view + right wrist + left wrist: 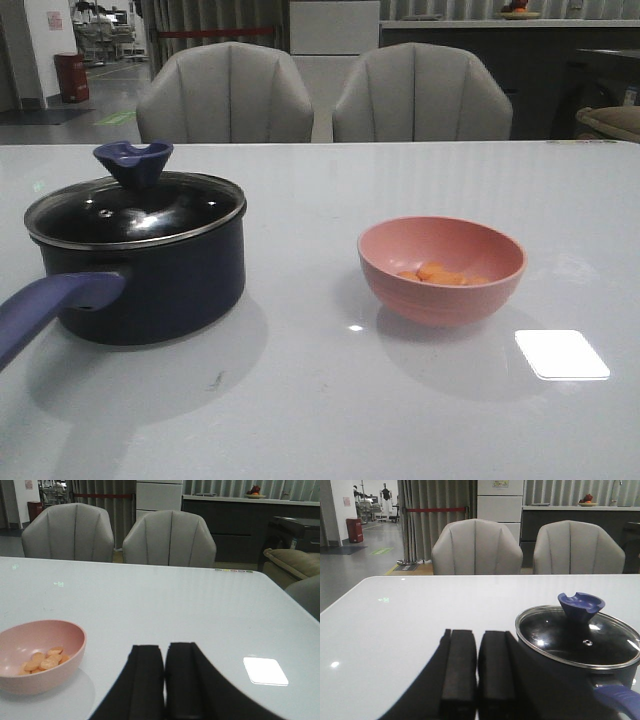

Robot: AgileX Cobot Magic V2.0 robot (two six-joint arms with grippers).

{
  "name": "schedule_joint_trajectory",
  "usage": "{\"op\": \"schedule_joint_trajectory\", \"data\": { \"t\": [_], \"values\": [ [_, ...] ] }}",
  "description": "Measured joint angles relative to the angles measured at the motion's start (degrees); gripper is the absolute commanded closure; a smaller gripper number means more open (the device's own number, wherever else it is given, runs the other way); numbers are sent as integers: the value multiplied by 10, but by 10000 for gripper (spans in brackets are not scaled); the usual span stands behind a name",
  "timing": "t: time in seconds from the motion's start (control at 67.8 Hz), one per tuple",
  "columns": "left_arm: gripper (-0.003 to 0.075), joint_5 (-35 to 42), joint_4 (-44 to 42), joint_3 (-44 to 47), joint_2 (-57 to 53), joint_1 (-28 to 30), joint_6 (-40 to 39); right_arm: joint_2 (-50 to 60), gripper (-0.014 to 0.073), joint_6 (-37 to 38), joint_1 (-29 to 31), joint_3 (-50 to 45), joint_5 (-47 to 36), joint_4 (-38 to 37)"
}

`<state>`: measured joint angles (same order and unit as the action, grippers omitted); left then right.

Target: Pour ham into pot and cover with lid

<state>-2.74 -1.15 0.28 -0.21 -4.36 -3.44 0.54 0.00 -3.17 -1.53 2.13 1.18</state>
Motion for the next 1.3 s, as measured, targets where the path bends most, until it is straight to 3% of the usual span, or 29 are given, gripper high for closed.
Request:
{"op": "schedule_joint_trajectory", "data": {
  "t": [0.915, 1.165, 1.298],
  "values": [
    [607, 12, -1, 0, 0, 0, 0, 0, 407, 0, 0, 0, 0, 0],
    [607, 120, 0, -3, 0, 0, 0, 0, 407, 0, 0, 0, 0, 0],
    [607, 58, 1, -58, 6, 0, 0, 0, 407, 0, 0, 0, 0, 0]
  ]
}}
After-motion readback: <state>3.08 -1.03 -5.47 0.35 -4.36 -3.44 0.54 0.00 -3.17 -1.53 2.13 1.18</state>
